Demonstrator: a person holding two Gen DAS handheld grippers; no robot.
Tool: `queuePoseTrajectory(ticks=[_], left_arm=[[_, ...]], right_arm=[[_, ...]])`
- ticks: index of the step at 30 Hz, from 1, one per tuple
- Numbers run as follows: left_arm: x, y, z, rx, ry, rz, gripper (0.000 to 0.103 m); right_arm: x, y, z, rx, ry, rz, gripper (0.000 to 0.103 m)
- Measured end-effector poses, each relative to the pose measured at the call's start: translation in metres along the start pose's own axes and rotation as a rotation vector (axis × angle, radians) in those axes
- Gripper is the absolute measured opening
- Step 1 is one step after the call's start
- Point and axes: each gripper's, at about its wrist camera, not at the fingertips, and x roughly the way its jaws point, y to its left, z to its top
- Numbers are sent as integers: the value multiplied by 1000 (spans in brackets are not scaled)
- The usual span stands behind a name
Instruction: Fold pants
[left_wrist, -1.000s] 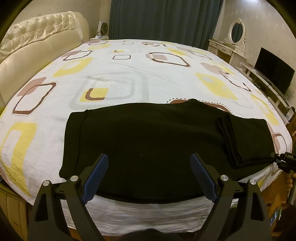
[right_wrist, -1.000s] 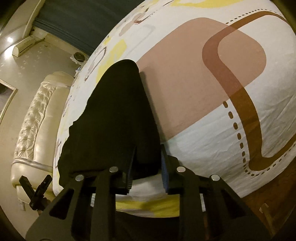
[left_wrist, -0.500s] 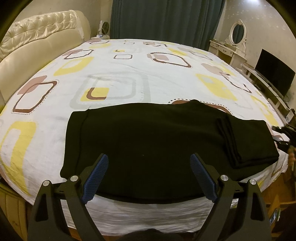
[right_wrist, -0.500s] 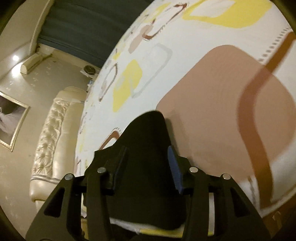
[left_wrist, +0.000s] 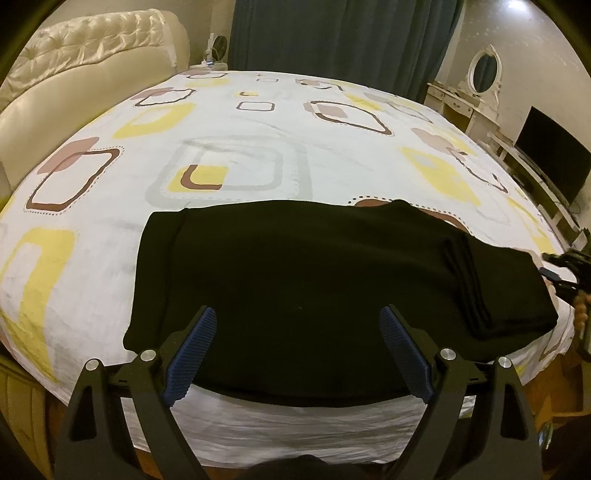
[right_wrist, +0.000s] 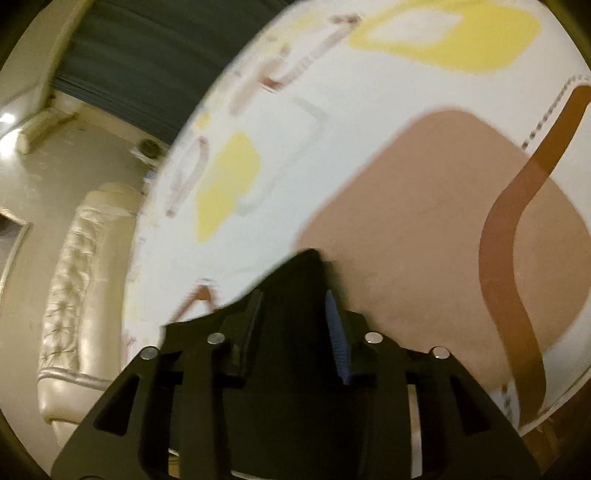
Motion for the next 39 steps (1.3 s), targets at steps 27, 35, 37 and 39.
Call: queuePoseTrajectory(ticks=[27, 35, 37, 39], left_arm=[[41, 181, -6, -496, 176, -388, 87], [65, 173, -4, -495, 187, -522, 80], [68, 169, -3, -492, 178, -527, 70], [73, 166, -3, -503, 202, -519, 40]], right_arm=[[25, 2, -93, -81, 200, 116, 44], [25, -1, -95, -81, 190, 129, 44], [24, -2, -95, -77, 188, 130, 44], [23, -2, -95, -75, 185, 132, 45]])
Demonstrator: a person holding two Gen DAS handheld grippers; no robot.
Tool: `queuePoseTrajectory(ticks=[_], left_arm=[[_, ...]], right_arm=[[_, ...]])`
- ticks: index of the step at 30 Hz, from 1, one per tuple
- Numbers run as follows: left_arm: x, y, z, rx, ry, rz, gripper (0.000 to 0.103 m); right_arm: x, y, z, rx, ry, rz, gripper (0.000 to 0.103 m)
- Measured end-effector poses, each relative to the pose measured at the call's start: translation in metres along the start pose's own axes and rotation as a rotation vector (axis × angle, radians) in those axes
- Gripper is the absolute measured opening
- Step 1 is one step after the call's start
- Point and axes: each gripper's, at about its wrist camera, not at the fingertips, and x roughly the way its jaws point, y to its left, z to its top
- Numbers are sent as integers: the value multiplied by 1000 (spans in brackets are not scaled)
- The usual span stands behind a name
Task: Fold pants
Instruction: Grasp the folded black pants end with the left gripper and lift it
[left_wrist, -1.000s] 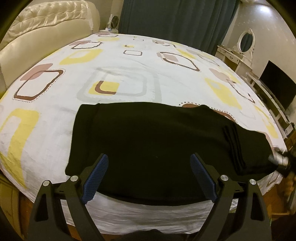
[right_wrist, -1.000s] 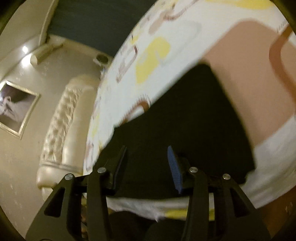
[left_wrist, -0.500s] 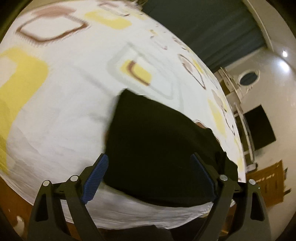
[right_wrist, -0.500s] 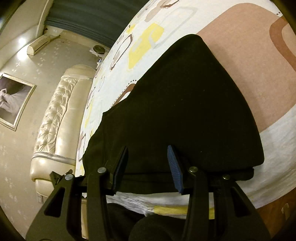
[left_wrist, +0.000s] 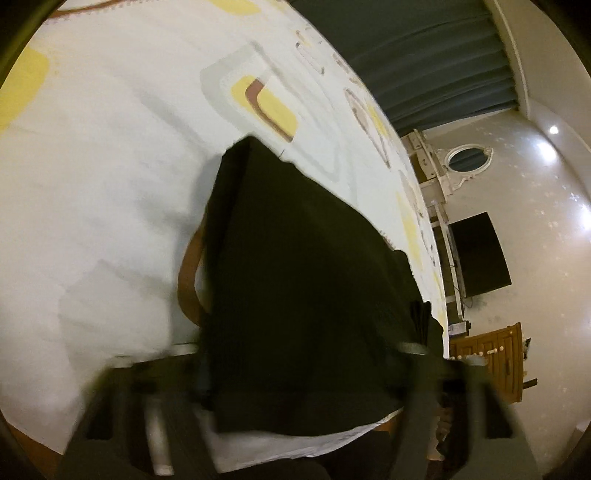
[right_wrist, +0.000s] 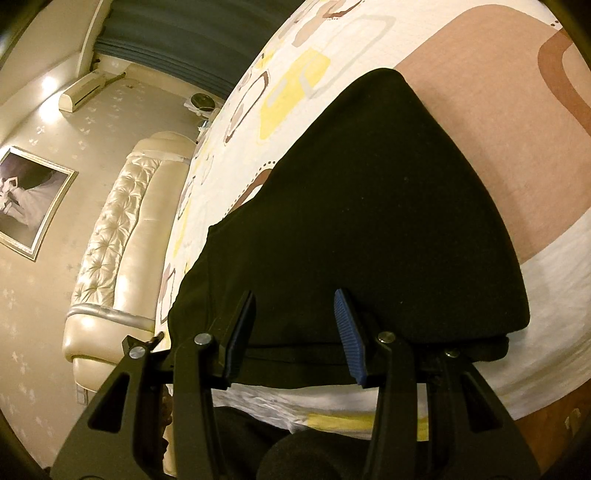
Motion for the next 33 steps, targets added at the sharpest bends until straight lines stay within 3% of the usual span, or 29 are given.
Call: queuePoseTrajectory(ticks=[1, 5, 11, 19, 27, 33], left_arm=[[4, 3, 0, -22, 14, 1, 24], [1, 1, -2, -54, 2, -10, 17], [-22, -40, 0, 2, -44, -27, 15], [-37, -143, -1, 180, -61, -37, 14], [-6, -250, -18, 358, -28, -85, 14], [39, -308, -45, 467, 20, -72, 14]], right_arm=[[0, 0, 0, 0, -2, 1, 45], [-1, 1, -2, -5, -8, 9, 50], [0, 8, -2, -26, -14, 12, 62], [1, 12, -2, -44, -15, 13, 69], [1, 11, -2, -44, -9, 27, 69], [1, 10, -2, -42, -10, 36, 69]])
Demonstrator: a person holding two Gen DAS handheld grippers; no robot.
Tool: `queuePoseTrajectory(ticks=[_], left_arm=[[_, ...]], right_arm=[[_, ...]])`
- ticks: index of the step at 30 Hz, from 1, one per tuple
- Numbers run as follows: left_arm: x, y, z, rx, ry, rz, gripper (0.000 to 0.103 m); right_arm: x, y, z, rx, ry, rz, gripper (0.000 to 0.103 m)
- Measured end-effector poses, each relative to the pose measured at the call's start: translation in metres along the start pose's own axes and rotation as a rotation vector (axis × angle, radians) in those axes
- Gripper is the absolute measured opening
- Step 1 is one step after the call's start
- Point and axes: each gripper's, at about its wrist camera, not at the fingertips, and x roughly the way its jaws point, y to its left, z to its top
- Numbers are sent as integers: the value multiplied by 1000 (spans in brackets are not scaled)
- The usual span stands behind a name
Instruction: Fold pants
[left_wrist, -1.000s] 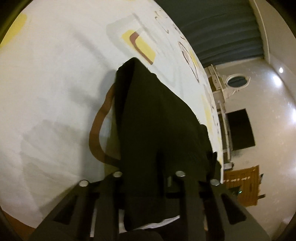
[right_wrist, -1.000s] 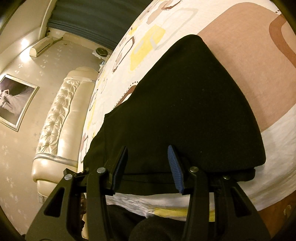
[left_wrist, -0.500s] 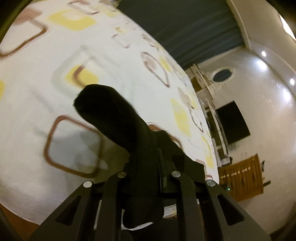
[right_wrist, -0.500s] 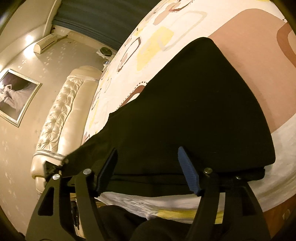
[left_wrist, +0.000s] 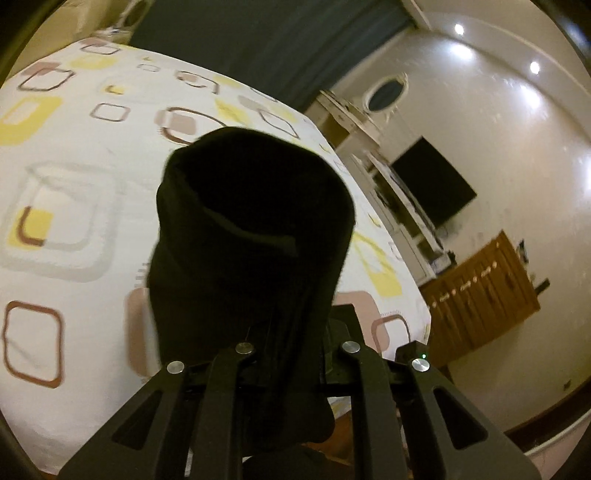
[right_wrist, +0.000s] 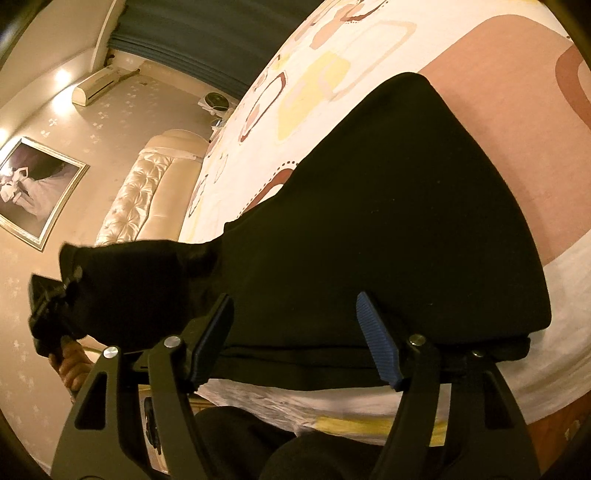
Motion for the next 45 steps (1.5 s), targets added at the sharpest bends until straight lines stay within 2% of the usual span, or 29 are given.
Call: queuePoseTrajectory(ticks=[9, 14, 21, 30, 45], left_arm=[[81, -58, -21, 114, 104, 53, 14], [123, -78, -39, 169, 163, 96, 14], [163, -90, -58, 194, 215, 146, 14], [188, -101, -63, 235, 239, 209, 14], [206, -104, -72, 278, 257, 272, 14]], right_arm=[[0, 0, -1, 4, -3, 6, 69], [0, 1, -2, 3, -4, 7, 69], [0, -1, -1, 11, -4, 19, 69], [0, -5, 0, 18, -4, 45, 69], [-1, -12, 0, 35, -14, 100, 69]])
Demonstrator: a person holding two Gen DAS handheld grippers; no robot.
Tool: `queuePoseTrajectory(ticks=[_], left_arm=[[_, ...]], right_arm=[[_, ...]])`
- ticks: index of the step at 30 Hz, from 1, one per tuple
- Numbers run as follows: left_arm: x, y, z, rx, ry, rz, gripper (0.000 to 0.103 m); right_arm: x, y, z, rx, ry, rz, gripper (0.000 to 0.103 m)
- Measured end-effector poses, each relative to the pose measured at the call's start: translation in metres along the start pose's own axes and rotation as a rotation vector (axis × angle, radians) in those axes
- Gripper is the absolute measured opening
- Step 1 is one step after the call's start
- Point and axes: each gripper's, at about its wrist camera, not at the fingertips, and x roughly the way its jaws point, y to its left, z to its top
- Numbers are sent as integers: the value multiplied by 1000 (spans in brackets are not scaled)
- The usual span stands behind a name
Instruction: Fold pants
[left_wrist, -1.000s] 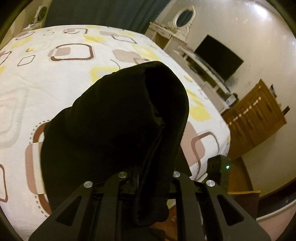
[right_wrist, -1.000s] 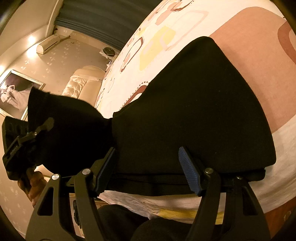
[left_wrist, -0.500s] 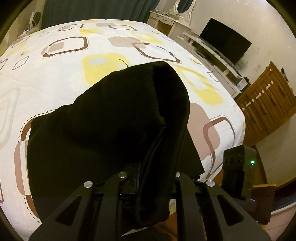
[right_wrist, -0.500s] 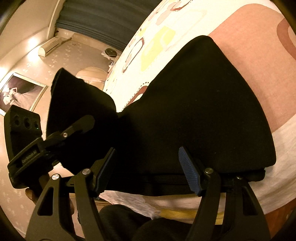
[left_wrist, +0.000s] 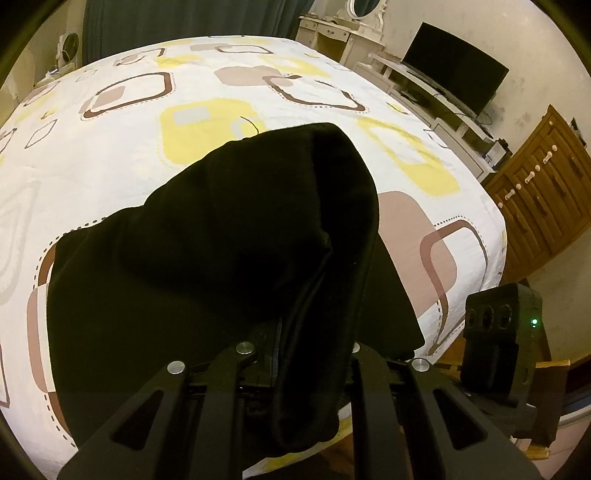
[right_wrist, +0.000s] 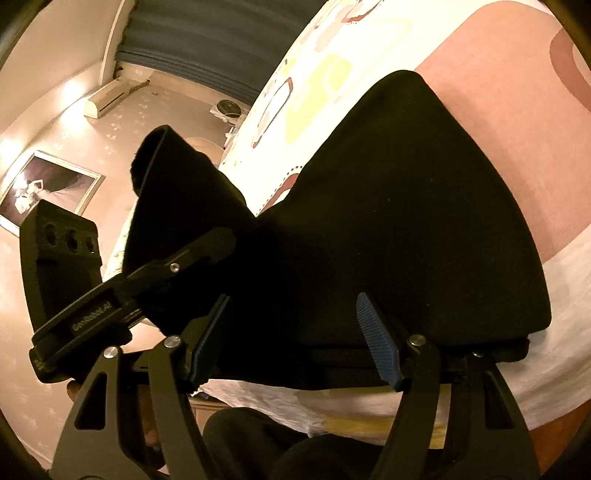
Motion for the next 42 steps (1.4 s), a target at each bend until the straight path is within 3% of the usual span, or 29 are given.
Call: queuePoseTrajectory(ticks=[22, 27, 33, 36, 42], left_arm=[[25, -17, -3, 48, 21, 71, 14], [26, -11, -3, 21, 34, 22, 16], [28, -8, -1, 16, 50, -36, 23], [29, -8, 0, 8, 59, -76, 41], [29, -25, -7, 68, 31, -70, 54]], right_arm=[[-5, -10, -4, 54, -19, 71, 64], [-7, -10, -5, 68, -22, 82, 63], [-10, -13, -4, 93, -16, 87, 63], [-15, -15, -5, 112, -26, 90, 63], [-24, -20, -10, 118, -34, 90, 63]])
